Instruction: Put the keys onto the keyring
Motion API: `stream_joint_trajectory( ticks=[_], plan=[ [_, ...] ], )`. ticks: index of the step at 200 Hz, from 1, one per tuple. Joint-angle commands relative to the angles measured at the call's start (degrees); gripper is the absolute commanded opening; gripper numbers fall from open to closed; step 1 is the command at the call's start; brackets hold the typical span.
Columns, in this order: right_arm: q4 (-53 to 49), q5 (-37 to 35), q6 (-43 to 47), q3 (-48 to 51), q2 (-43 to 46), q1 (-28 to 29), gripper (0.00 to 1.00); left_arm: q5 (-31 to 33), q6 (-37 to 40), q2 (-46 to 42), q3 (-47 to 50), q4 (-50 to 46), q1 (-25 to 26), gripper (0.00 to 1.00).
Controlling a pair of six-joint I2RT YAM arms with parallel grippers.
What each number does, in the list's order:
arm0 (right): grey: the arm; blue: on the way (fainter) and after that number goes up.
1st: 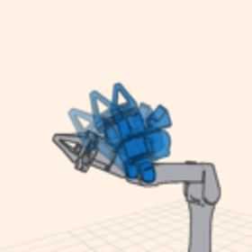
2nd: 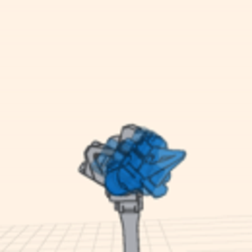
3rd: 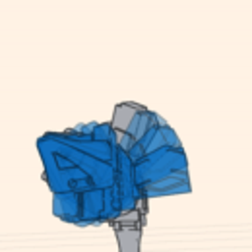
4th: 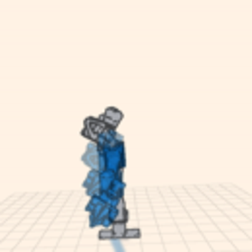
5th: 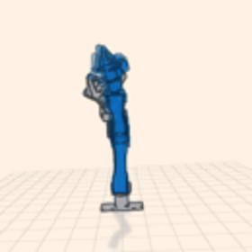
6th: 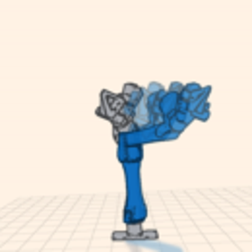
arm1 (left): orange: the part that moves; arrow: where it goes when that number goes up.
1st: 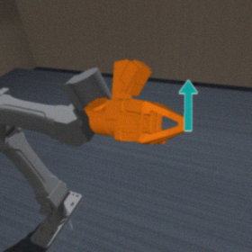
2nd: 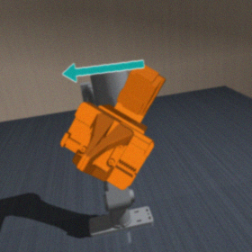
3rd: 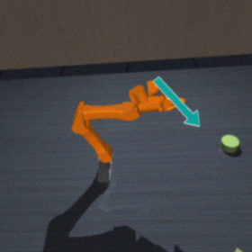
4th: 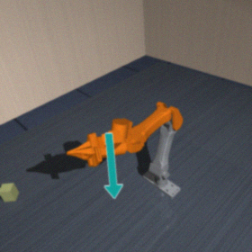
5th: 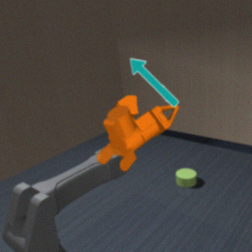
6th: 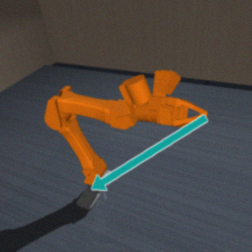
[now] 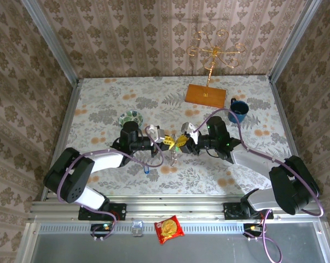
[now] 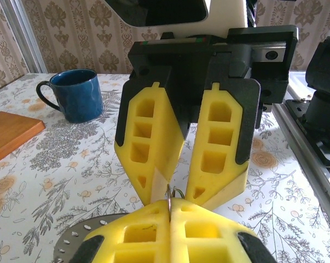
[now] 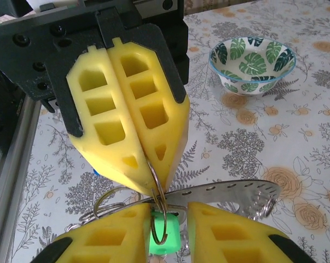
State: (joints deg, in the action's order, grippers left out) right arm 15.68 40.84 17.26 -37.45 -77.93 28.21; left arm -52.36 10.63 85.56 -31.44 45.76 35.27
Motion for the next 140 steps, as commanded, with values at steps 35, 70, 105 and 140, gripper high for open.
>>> stream_joint_trajectory(
  ticks=[35,70,105,140],
  plan=[
    [2.88,1.96,-0.63,0.98,0.89,-0.16,0.22,-2.2,-2.11,1.04,0.94,5.02,0.51,0.0],
    [5.04,2.81,-1.67,0.54,-0.04,-0.08,0.13,-2.57,-2.91,1.5,1.01,6.34,0.5,0.0],
    [5.75,3.96,-2.08,-0.32,-0.98,-0.08,0.0,-2.85,-3.25,1.95,0.88,6.54,0.51,0.0],
    [-1.71,2.77,1.19,-2.42,-0.73,0.01,0.0,-0.37,-0.5,2.04,0.37,1.94,-0.34,0.18]
  ],
)
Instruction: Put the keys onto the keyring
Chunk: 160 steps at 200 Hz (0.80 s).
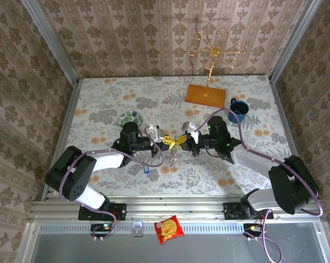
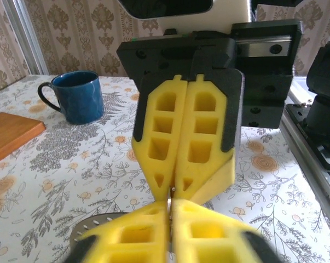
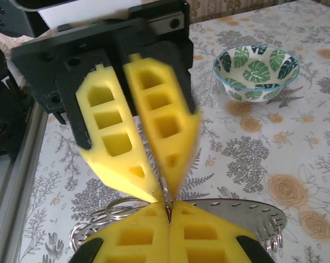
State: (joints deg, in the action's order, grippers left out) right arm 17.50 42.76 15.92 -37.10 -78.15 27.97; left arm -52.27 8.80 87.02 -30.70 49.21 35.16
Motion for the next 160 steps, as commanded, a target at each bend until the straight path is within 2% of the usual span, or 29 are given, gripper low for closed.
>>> stream_joint_trajectory(
  ticks=[1,40,61,99,117,140,160],
  plan=[
    [-3.96,0.84,2.79,-2.96,-0.51,0.25,0.0,-0.46,1.5,0.59,-0.48,-1.76,-0.25,0.18],
    [-19.7,-1.89,11.64,-8.67,-1.2,1.62,0.0,0.5,9.03,0.08,-5.09,-14.74,-0.71,0.22],
    [-26.32,-3.92,14.8,-12.21,-1.22,2.82,0.0,0.75,15.28,-1.26,-8.21,-25.84,-0.55,0.22],
    [-34.21,-7.33,18.43,-17.62,-1.22,4.83,0.0,2.2,26.98,-3.52,-13.4,-44.52,-0.31,0.17],
    [-35.97,-7.68,19.21,-19.77,-3.22,5.87,0.0,2.33,28.99,-3.53,-14.64,-47.6,-0.01,0.11],
    [-35.65,-7.24,18.81,-20.93,-3.34,6.66,0.0,2.04,28.84,-3.53,-14.74,-46.84,0.26,0.0],
    [-31.7,-7.36,16.06,-19.03,-2.03,6.21,0.01,1.68,27.14,-3.79,-13.67,-44.06,0.26,0.0]
  ],
)
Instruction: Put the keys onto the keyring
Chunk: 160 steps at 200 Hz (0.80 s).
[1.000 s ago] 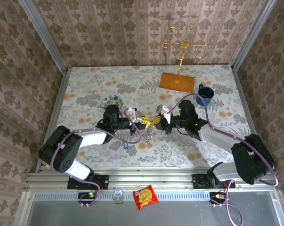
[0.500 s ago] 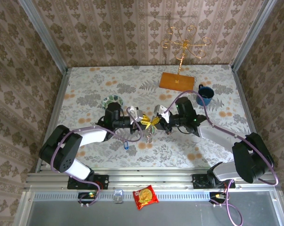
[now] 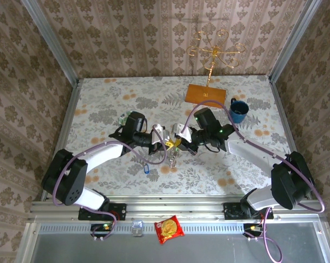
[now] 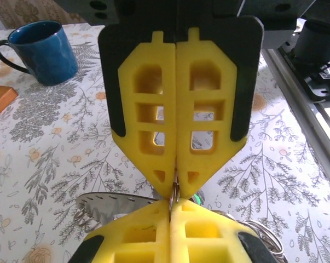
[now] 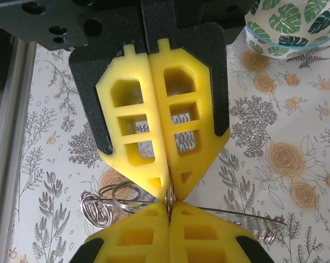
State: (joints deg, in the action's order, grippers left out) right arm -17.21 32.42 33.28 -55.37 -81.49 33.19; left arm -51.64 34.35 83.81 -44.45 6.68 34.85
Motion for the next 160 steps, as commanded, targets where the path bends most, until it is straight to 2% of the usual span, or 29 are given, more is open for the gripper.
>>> stream_joint_trajectory(
  ticks=[1,23,45,80,122,160],
  plan=[
    [3.34,2.99,-1.47,-0.55,1.33,0.9,0.02,1.03,1.51,-0.58,0.16,-1.42,0.57,0.0],
    [10.71,4.08,-7.01,4.52,5.07,-2.01,0.21,0.96,-1.35,-1.1,2.47,3.5,0.57,0.0],
    [13.72,4.86,-9.99,8.61,6.41,-3.96,0.29,0.26,-5.65,-1.04,4.38,9.6,0.57,0.0],
    [16.02,5.61,-12.15,11.2,5.94,-3.97,0.3,-0.07,-9.22,-0.8,6.04,15.03,0.59,0.0],
    [18.03,6.19,-14.24,12.11,5.75,-4.01,0.29,1.22,-9.75,-1.18,6.6,15.3,1.09,0.0],
    [19.82,-1.48,-18.23,13.1,10.17,-4.16,0.31,4.11,-10.49,-2.21,6.41,14.46,1.71,0.0]
  ],
)
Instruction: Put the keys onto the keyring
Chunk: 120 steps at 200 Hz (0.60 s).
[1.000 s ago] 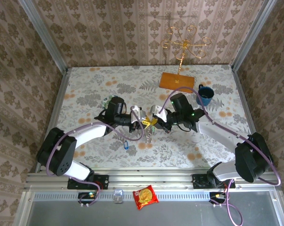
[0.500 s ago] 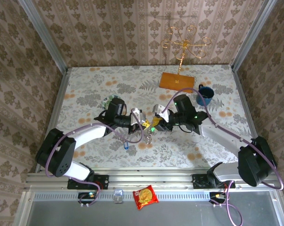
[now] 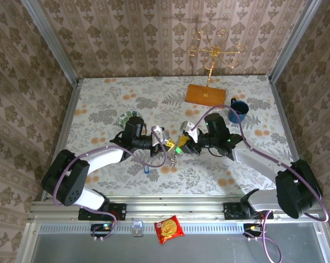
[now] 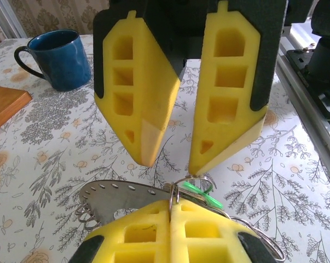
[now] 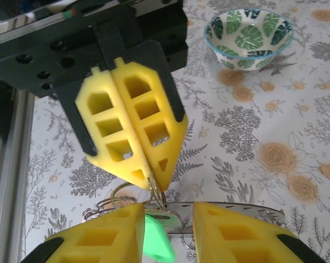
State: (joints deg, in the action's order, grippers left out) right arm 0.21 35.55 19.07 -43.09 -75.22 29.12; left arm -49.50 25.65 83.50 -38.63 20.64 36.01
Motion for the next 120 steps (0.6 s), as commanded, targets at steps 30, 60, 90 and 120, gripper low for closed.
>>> stream_joint_trajectory(
  ticks=[30,60,90,120],
  plan=[
    [-2.21,-7.64,-12.46,-1.43,6.55,0.72,0.31,2.95,-2.31,-2.55,0.56,-0.17,1.21,0.0],
    [-10.77,-13.01,-21.19,-5.25,7.02,4.26,0.32,3.44,-3.64,-3.21,0.76,0.32,1.5,0.0],
    [-14.41,-15.34,-23.02,-6.43,6.64,6.37,0.34,3.15,-4.16,-3.52,0.93,0.8,1.61,0.0],
    [-11.52,-17.21,-21.11,-4.31,6.75,6.38,0.34,2.72,-4.43,-3.61,0.98,0.89,1.7,0.0]
  ],
)
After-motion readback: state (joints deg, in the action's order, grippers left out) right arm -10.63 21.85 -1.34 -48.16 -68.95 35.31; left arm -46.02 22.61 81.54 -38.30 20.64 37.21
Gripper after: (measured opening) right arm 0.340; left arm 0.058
